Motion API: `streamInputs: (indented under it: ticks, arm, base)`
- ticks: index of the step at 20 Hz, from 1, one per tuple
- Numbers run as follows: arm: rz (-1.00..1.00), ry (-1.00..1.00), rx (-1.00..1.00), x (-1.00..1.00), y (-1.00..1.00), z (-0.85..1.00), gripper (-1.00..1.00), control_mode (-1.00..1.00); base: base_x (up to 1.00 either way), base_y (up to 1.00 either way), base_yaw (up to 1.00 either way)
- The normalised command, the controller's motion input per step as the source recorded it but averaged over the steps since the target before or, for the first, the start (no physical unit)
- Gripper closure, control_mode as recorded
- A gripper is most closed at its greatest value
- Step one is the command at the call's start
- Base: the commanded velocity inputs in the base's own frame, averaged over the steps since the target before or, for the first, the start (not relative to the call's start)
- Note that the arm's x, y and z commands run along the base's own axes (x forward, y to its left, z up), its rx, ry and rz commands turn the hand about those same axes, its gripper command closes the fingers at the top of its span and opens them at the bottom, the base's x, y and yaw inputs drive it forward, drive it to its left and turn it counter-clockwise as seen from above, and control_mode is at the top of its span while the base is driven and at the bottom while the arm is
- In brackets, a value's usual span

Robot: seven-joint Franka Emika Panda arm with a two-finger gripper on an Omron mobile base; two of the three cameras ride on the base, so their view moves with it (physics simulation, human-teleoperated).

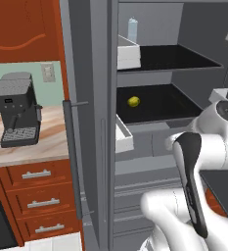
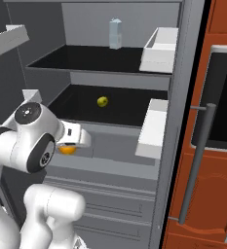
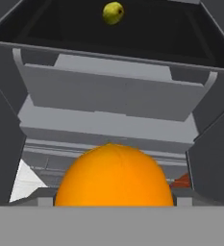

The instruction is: Pick the orange and pear from the fridge and place them on the plate next to the blender to make a fruit smoothie.

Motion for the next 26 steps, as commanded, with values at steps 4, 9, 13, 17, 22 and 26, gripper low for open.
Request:
streamInputs:
  ticks: [4, 9, 13, 17, 22, 26]
  arm:
    - [0.0, 0.0, 0.0, -0.09, 0.0, 0.0, 1.0, 1.0]
    - [0.0, 0.0, 0.0, 0.0, 0.0, 0.0, 1.0, 1.0]
    - [0.0, 0.0, 0.0, 0.0, 0.0, 0.0, 1.0, 1.0]
    - [0.0, 0.0, 0.0, 0.0, 0.0, 0.0, 1.0, 1.0]
    - [0.0, 0.0, 0.0, 0.0, 0.0, 0.0, 1.0, 1.0]
    - [0.0, 0.0, 0.0, 0.0, 0.0, 0.0, 1.0, 1.0]
  base:
    - [-0.37, -0.03, 0.0]
    - [-1.0, -0.25, 0.23]
    - [-1.0, -0.02, 0.55]
    - [-0.82, 0.0, 0.89]
    - [-0.19, 0.0, 1.0]
    - [0.09, 0.0, 1.0]
